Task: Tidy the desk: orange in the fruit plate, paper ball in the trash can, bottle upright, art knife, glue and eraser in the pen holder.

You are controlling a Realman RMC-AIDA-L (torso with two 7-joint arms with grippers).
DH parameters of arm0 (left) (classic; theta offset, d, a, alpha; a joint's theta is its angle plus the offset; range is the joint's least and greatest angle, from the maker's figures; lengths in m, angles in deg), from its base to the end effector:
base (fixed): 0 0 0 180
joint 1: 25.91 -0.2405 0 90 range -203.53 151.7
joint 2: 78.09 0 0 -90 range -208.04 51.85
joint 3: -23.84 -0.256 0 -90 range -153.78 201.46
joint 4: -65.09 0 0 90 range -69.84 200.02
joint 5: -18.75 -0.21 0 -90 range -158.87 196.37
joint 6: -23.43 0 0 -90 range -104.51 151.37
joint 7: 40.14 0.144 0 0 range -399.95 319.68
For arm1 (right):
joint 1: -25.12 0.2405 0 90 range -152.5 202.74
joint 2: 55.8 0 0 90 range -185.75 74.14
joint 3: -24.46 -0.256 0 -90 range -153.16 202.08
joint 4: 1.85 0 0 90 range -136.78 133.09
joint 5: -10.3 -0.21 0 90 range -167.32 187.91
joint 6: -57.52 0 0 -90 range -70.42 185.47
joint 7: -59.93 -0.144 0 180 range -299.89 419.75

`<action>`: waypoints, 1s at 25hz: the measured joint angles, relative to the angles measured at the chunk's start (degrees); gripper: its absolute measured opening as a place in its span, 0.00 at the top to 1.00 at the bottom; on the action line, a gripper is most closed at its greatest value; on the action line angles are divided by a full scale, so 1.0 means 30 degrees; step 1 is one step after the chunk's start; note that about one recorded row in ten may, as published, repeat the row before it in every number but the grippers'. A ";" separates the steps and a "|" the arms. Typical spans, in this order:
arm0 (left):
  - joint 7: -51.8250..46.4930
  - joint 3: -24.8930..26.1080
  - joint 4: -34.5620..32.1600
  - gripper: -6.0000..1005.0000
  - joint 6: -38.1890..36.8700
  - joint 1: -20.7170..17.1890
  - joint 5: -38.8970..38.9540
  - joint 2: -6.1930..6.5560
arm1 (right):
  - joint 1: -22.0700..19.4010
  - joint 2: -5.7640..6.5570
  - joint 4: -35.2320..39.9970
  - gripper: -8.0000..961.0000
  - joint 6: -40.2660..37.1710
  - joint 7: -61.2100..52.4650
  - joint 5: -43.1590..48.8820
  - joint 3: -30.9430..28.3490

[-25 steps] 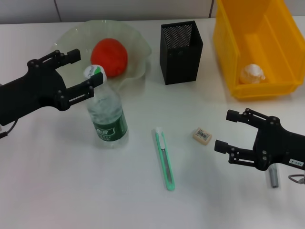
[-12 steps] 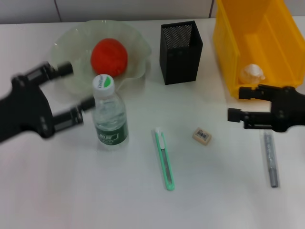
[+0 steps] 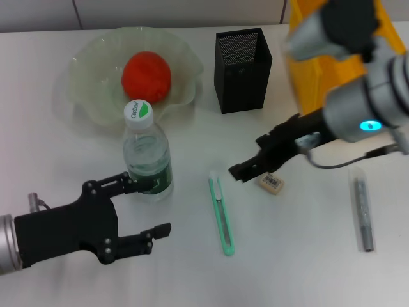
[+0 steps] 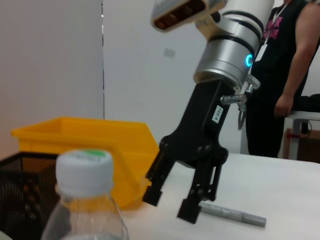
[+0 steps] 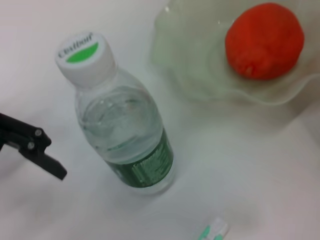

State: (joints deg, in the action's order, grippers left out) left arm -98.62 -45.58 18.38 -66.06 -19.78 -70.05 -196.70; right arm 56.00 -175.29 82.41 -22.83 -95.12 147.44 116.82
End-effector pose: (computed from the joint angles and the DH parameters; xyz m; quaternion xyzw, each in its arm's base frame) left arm -0.2889 0.2287 -0.0206 -0.9470 -0.0926 -0.2725 0.1425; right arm 0.1294 0.3318 -0.0400 -0.9395 0.3028 -0.0777 0.1399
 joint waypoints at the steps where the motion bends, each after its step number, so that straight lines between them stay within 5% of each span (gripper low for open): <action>1: 0.0000 0.0000 0.0000 0.23 0.0000 0.0000 0.0000 0.0000 | 0.0000 0.0000 0.0000 0.13 0.0000 0.0000 0.0000 0.0000; 3: 0.0494 0.0035 0.0588 0.23 0.0035 0.0253 -0.0072 0.0006 | 0.1000 -0.0037 -0.0850 0.14 0.1022 -0.1739 0.0945 0.2039; 10: 0.0885 0.0051 0.0811 0.23 0.0053 0.0300 -0.0063 0.0015 | 0.2195 -0.0094 -0.3726 0.17 0.3722 -0.2911 0.1054 0.4542; 24: 0.0892 0.0085 0.1606 0.23 0.0109 0.0812 -0.0058 0.0015 | 0.2359 -0.0133 -0.5027 0.23 0.5269 -0.3035 0.0887 0.5622; 25: 0.0892 0.0085 0.1610 0.23 0.0109 0.0823 -0.0061 0.0016 | 0.2413 -0.0133 -0.5203 0.29 0.5375 -0.3033 0.0729 0.5763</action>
State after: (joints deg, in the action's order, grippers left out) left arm -95.94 -45.33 23.21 -65.74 -17.31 -70.23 -196.66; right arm 63.24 -175.69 66.80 -6.70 -104.21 149.63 134.11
